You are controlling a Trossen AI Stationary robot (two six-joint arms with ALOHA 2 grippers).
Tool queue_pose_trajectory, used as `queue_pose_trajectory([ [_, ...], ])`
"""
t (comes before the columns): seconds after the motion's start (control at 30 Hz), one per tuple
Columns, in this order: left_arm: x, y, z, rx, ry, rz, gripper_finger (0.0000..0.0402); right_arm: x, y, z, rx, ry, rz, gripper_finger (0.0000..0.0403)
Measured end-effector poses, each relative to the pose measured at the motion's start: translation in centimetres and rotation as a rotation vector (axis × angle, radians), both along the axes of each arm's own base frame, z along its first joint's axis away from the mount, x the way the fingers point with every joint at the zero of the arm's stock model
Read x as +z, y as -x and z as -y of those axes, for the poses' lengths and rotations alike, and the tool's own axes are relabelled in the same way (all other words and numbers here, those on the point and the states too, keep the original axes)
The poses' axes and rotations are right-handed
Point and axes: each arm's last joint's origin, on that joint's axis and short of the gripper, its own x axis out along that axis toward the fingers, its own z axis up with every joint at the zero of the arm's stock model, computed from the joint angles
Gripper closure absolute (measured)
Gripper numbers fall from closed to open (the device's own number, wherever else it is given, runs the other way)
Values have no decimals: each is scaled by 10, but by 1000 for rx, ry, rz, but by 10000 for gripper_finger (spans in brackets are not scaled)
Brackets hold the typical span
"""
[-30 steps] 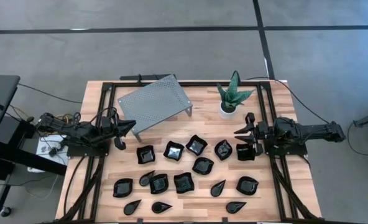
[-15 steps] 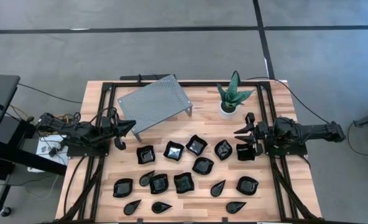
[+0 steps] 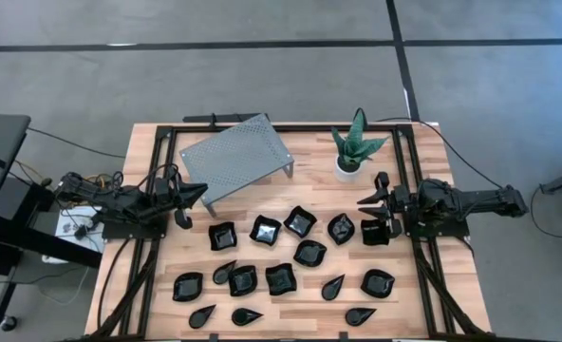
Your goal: Pick & Place Mini shaped plates
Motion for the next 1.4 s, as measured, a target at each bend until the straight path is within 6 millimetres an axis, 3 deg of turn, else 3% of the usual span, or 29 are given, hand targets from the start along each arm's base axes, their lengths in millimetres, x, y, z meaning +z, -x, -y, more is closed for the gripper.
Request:
queue_pose_trajectory([
  [0.53, 0, 0, 0, 0, 0, -1, 367, 0, 0, 0, 0, 3, 0, 322],
  [0.67, 2, 0, 0, 1, 0, 14, 367, 1, 0, 0, -9, 87, 17, 322],
  [1.0, 10, 2, -1, 6, 11, 95, 367, 24, 4, 0, -8, 4, 241, 322],
  [1.17, 11, 3, -1, -10, 51, 117, 367, 47, 11, 1, -10, -4, 386, 322],
  [1.4, 12, 3, -1, -42, 140, 163, 367, 53, 14, 1, -10, -6, 441, 322],
])
